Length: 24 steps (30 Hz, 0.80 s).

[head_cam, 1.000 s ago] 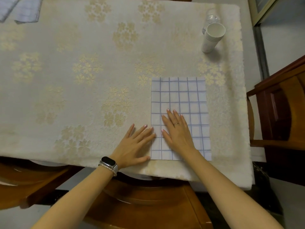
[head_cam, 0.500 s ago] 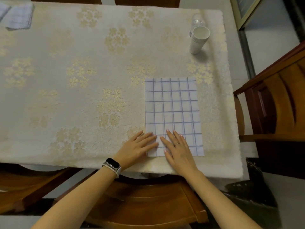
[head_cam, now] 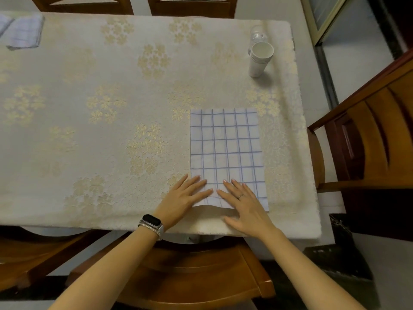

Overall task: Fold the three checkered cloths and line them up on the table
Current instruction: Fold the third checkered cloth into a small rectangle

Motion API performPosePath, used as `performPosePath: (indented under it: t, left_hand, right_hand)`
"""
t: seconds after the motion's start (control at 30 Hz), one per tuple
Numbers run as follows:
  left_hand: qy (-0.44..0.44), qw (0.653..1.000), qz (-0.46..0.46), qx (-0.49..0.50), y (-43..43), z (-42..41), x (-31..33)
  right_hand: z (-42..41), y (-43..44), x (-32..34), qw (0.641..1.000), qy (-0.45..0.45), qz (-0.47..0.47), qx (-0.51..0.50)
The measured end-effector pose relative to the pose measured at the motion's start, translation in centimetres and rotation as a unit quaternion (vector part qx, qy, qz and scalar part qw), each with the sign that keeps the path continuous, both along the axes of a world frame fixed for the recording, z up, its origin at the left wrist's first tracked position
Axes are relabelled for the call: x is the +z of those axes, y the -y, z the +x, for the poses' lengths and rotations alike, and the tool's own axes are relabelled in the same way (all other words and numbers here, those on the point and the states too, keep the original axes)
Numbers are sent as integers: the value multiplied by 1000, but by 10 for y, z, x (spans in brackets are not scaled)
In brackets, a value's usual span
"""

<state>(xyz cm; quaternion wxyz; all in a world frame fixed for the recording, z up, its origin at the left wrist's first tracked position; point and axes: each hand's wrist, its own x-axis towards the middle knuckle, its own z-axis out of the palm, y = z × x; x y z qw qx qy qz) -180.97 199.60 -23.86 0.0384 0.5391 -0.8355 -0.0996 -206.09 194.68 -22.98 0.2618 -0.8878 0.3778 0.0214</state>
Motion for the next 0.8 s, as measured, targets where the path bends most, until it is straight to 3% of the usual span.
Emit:
performPosePath:
  t: [0.33, 0.53, 0.6, 0.8]
  left_hand:
    - [-63, 997, 25, 32, -18, 27, 9]
    - [-56, 998, 26, 16, -29, 29, 7]
    - [-49, 998, 24, 37, -26, 30, 3]
    - [-132, 983, -7, 128, -9, 23, 11]
  right_hand:
    - [-45, 15, -4, 996, 50, -17, -70]
    - [-52, 12, 6, 994, 73, 3, -84]
    - [-54, 12, 9, 993, 80, 8, -90]
    - [-52, 14, 21, 987, 108, 47, -109]
